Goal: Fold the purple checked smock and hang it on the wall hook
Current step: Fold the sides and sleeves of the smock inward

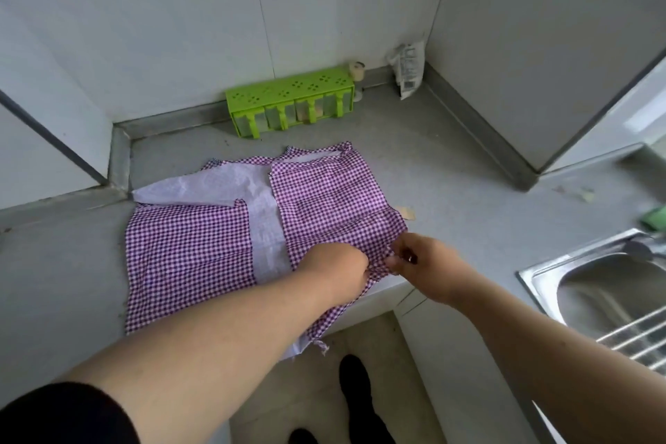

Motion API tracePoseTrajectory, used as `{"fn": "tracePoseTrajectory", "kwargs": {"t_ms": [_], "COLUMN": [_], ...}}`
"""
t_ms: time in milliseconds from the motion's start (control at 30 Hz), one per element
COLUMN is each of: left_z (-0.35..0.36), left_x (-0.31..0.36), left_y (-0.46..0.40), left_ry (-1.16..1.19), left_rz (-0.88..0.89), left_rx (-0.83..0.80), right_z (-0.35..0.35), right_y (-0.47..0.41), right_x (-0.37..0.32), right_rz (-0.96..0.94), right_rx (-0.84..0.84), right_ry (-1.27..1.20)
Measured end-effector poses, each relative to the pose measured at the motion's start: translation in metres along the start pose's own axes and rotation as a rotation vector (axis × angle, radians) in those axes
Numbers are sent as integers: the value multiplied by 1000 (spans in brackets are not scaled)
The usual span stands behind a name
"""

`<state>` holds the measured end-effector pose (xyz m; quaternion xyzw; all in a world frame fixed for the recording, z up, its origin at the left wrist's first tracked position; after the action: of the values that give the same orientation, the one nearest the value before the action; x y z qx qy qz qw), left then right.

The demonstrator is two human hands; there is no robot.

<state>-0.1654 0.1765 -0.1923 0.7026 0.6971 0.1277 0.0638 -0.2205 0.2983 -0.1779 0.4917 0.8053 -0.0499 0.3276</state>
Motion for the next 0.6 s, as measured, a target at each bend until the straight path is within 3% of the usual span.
{"fn": "tracePoseTrajectory", "kwargs": {"t_ms": [200,233,300,367,400,467,600], "left_z": [-1,-1,1,4,6,9,24], "left_x": [10,11,12,11,11,8,-23], "left_y": [-4,-4,-4,-2,0,5,35], "left_ry": [21,32,48,72,82,79,145], "left_rz": [38,43,51,45,41,44,38], "left_rx": [8,9,15,24,24,8,-51], "right_z": [-7,-7,-20,-26,-17,16,59], "right_y": [-4,-4,-2,11,19,26,19], "right_x": [31,36,35,4,-13,-31,-24], "right_rz": [272,284,158,-195,-373,-542,-513], "right_rx": [47,78,209,339,323,180,12], "right_ry": [-379,-330,30,373,456,599,785]}}
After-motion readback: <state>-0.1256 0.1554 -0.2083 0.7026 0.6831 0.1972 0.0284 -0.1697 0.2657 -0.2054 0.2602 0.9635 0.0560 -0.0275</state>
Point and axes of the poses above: each hand's wrist, its own y-axis away from the middle knuckle, its own z-axis out of the palm, x = y × z, the point moved 10 cm from there along -y, towards the middle knuckle, and after that the axes turned 9 degrees about x, right-handed, at the moved point
